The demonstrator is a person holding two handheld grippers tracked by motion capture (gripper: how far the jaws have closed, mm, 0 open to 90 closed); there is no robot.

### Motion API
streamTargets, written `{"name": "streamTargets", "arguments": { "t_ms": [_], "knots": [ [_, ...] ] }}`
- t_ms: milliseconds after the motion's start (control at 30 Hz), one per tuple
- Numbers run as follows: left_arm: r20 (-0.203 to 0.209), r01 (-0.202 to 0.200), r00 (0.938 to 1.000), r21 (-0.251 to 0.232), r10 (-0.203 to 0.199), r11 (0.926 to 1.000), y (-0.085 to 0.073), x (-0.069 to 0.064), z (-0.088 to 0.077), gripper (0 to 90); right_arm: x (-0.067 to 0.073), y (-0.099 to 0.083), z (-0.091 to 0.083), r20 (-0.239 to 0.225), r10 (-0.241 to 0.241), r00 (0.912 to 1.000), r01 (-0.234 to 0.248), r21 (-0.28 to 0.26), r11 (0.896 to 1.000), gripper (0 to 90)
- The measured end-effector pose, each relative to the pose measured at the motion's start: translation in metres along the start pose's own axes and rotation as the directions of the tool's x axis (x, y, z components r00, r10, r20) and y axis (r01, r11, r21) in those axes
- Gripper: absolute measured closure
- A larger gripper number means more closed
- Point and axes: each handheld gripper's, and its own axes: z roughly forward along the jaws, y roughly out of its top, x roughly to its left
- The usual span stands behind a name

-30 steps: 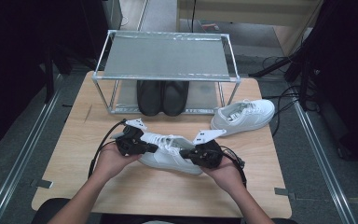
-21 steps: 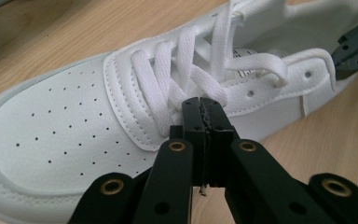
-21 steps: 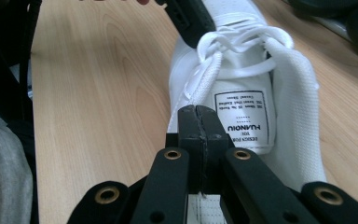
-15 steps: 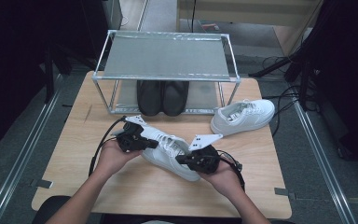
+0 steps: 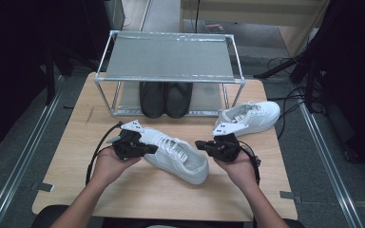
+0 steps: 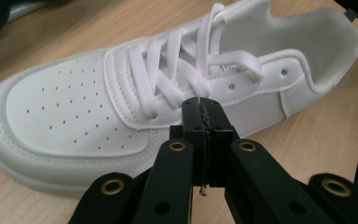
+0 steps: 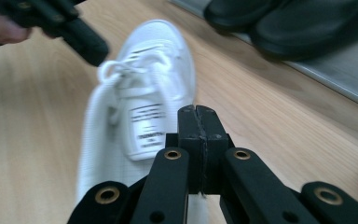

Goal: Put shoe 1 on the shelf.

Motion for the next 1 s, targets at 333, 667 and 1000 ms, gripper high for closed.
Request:
{"name": "streamTargets", "arguments": {
  "t_ms": [333, 667, 1000],
  "knots": [
    [-0.015, 0.026, 0.9996, 0.063, -0.025, 0.9977, -0.015, -0.001, 0.011, 89.6, -0.017, 0.002, 0.03, -0.009, -0.02, 0.9998, 0.021, 0.113, 0.993, 90.0],
    [-0.006, 0.013, 0.9999, 0.082, -0.012, 0.9966, -0.017, -0.001, 0.019, 89.8, -0.002, 0.005, 0.039, 0.004, -0.087, 0.9962, 0.085, 0.149, 0.985, 90.0],
    [0.019, 0.081, 0.9964, 0.063, -0.082, 0.9947, -0.018, 0.017, 0.016, 88.4, 0.012, 0.002, 0.041, -0.052, -0.08, 0.9955, 0.087, 0.15, 0.985, 90.0]
  ]
}}
